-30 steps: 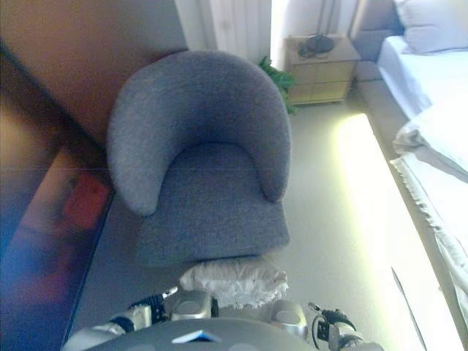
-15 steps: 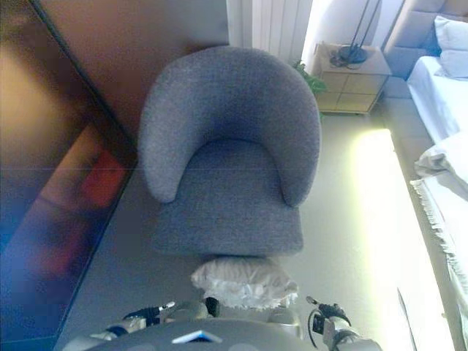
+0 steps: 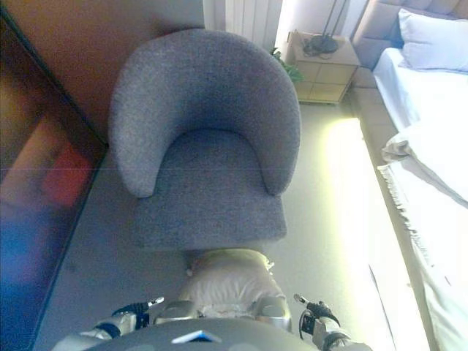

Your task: Pick up the cushion and take it to the sofa

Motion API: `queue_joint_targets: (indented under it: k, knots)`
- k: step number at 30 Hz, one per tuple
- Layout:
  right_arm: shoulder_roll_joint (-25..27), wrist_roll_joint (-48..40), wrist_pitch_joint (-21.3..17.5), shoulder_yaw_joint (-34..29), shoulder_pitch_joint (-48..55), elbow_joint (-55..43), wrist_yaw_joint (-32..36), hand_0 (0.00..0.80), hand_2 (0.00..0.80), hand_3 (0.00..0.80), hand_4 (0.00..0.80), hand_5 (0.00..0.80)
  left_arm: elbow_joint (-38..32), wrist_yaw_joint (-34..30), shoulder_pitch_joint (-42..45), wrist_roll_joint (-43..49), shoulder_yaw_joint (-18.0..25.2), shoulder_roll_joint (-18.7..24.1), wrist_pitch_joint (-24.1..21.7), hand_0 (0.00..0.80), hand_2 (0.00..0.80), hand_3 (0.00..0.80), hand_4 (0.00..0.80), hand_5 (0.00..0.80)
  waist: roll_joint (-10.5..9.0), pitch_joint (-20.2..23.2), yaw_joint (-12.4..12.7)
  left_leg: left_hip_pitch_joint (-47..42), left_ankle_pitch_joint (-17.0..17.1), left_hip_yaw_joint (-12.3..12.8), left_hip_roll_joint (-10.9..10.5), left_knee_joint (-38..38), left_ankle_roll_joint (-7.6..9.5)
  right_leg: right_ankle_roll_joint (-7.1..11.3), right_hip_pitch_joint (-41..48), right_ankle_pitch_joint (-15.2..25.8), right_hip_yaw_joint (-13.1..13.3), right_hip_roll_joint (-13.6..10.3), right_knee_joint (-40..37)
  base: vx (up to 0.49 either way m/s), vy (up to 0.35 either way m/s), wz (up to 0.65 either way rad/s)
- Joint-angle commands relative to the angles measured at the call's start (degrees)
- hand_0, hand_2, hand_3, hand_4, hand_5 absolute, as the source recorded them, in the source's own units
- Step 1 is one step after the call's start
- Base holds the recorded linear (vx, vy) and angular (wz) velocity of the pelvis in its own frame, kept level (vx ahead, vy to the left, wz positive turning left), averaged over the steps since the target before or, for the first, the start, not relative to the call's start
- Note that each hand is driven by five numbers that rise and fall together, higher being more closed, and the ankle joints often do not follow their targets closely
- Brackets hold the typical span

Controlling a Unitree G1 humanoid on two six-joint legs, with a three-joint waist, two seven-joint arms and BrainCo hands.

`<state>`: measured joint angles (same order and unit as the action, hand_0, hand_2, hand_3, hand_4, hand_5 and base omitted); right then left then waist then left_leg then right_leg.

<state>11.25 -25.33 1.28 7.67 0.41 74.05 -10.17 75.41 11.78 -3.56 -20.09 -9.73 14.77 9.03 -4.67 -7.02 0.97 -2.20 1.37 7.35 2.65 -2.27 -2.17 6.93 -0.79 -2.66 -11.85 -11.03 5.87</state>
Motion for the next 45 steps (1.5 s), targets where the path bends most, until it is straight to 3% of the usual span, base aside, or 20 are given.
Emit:
queue_joint_targets:
  k: [1, 5, 10, 15, 19, 22, 26, 30, 36, 45]
  knots:
    - [1.6, 1.1, -1.7, 1.5, -4.0, -2.2, 1.1, 0.000, 0.000, 0.000, 0.000, 0.000, -0.4, 2.0, -4.8, -1.1, 0.8, 0.1, -0.4, 0.000, 0.000, 0.000, 0.000, 0.000, 1.71, -2.7, 1.4, 1.7, -6.2, -2.2, 2.7, 7.0, 0.53, 2.40, -4.2, 7.4, 0.0, -2.4, -2.1, -0.192, -0.218, -0.15]
    - [4.4, -1.4, -2.0, 2.7, -7.4, -3.8, -0.1, 0.000, 0.000, 0.000, 0.000, 0.000, -2.0, 2.9, -7.6, -5.1, -1.5, -0.8, -1.3, 0.000, 0.000, 0.000, 0.000, 0.000, 4.08, -5.5, 0.8, 4.2, -3.1, -2.2, 5.1, 5.1, -2.95, 0.81, -6.1, 6.6, -1.8, -1.7, -3.2, -0.220, -0.136, -0.04]
    - [6.9, -0.7, -1.0, 2.3, -8.6, -2.8, -1.3, 0.000, 0.000, 0.000, 0.000, 0.000, -3.1, -0.4, -8.3, -6.9, -3.3, -2.5, -2.9, 0.000, 0.000, 0.000, 0.000, 0.000, 7.05, -6.1, 0.1, 4.7, 1.3, -2.0, 6.5, -0.9, -4.88, -0.58, -6.7, 6.0, -3.1, -0.5, -5.1, -0.114, -0.033, -0.02]
    - [8.8, -0.2, -2.3, 2.9, -11.1, -3.6, -1.6, 0.000, 0.000, 0.000, 0.000, 0.000, -3.1, -1.1, -9.5, -10.0, -5.1, -3.4, -4.2, 0.000, 0.000, 0.000, 0.000, 0.000, 9.28, -7.5, -0.2, 7.6, 3.0, -2.7, 6.5, -1.4, -5.88, -1.87, -11.0, 4.7, -3.3, -0.4, -2.6, -0.160, 0.003, 0.12]
    - [9.4, 0.2, -2.5, 3.5, -12.1, -5.1, -2.9, 0.000, 0.000, 0.000, 0.000, 0.000, -3.3, -0.9, -9.0, -11.4, -5.1, -3.8, -5.4, 0.000, 0.000, 0.000, 0.000, 0.000, 9.84, -8.0, 0.5, 9.7, 2.9, -3.8, 4.9, 2.5, -5.94, -1.71, -11.7, 5.6, -3.0, -1.2, -4.1, -0.096, 0.002, 0.22]
    - [10.4, -0.7, -2.0, 4.4, -15.0, -5.6, -5.4, 0.000, 0.000, 0.000, 0.000, 0.000, -3.1, -1.2, -9.3, -11.7, -5.7, -4.4, -5.6, 0.000, 0.000, 0.000, 0.000, 0.000, 10.53, -9.6, 0.9, 14.1, 4.1, -6.4, 3.4, 8.0, -6.04, -1.85, -14.9, 6.7, -1.8, -2.3, -4.0, -0.104, 0.131, 0.14]
    - [10.4, -1.9, -2.4, 6.0, -19.3, -5.6, -7.1, 0.000, 0.000, 0.000, 0.000, 0.000, -3.4, -1.1, -11.5, -12.7, -6.9, -4.2, -6.3, 0.000, 0.000, 0.000, 0.000, 0.000, 11.58, -12.3, 0.3, 15.8, 5.4, -4.3, 5.0, 0.1, -6.21, -1.27, -19.0, 8.3, -0.5, -1.4, -4.4, -0.110, 0.121, -0.22]
    - [9.7, -3.1, -3.8, 6.1, -21.7, -5.5, -8.6, 0.000, 0.000, 0.000, 0.000, 0.000, -3.9, -1.4, -14.5, -14.4, -7.3, -3.2, -7.0, 0.000, 0.000, 0.000, 0.000, 0.000, 11.13, -15.7, -0.3, 17.9, 4.9, -4.5, 3.8, -1.0, -4.79, -0.43, -24.7, 9.3, 1.5, -1.3, -1.7, -0.056, 0.080, -0.07]
    - [9.2, -3.5, -5.5, 7.7, -27.6, -9.3, -11.5, 0.000, 0.000, 0.000, 0.000, 0.000, -6.6, 2.3, -21.0, -18.7, -9.2, -1.6, -8.0, 0.000, 0.000, 0.000, 0.000, 0.000, 9.59, -22.8, -1.0, 28.4, 4.3, -5.9, 2.9, 5.0, -3.61, 1.34, -33.1, 11.5, 4.1, -3.5, 1.3, -0.033, 0.070, -0.21]
    - [11.2, -4.6, -5.4, 9.6, -35.2, -14.2, -13.9, 0.000, 0.000, 0.000, 0.000, 0.000, -11.5, 4.9, -27.4, -24.1, -10.2, -1.3, -14.8, 0.000, 0.000, 0.000, 0.000, 0.000, 9.34, -22.8, -2.1, 51.2, 4.1, -6.8, 3.1, 14.5, -2.51, 1.65, -52.8, 12.6, 7.3, -4.1, 6.5, -0.003, 0.097, -0.07]
